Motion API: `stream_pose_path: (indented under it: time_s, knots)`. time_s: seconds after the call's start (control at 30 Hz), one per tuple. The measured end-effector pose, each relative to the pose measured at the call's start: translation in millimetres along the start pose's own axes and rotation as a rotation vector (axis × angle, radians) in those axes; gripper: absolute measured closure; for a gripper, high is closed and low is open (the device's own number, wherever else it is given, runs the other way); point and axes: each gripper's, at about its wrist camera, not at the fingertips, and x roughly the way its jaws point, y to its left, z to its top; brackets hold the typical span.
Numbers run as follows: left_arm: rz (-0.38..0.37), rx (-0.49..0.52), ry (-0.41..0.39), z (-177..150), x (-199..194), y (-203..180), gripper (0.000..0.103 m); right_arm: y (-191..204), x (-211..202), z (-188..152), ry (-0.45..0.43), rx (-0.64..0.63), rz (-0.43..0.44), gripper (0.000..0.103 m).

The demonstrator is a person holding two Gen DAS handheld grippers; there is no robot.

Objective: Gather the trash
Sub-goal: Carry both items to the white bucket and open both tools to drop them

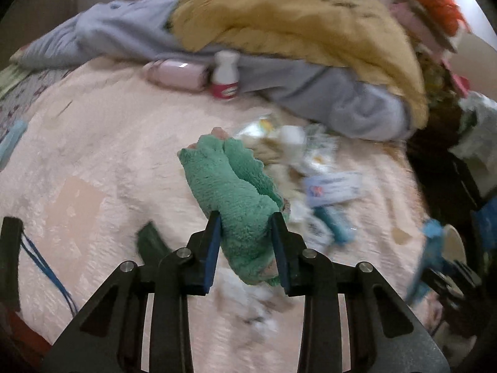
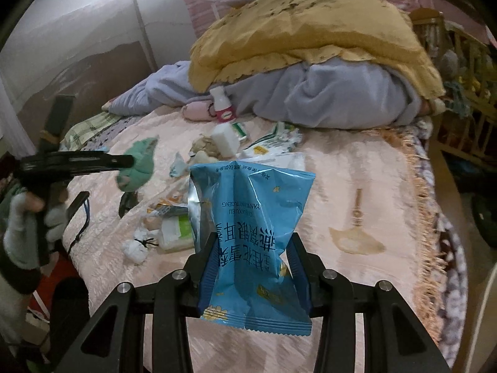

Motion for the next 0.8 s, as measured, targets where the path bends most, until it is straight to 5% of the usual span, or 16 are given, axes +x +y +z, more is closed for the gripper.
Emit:
stream_pose_path:
  time_s: [0.33, 0.8]
  knots:
    - [-0.216, 0.17, 0.016, -24, -16, -138, 0.074, -63, -63, -19, -0.05, 0.125, -0.121, 0.061]
    - [-0.451, 0.381, 0.132, -64, 19, -330, 0.074, -201, -146, -77, -0.05, 0.402, -0.39, 0.06]
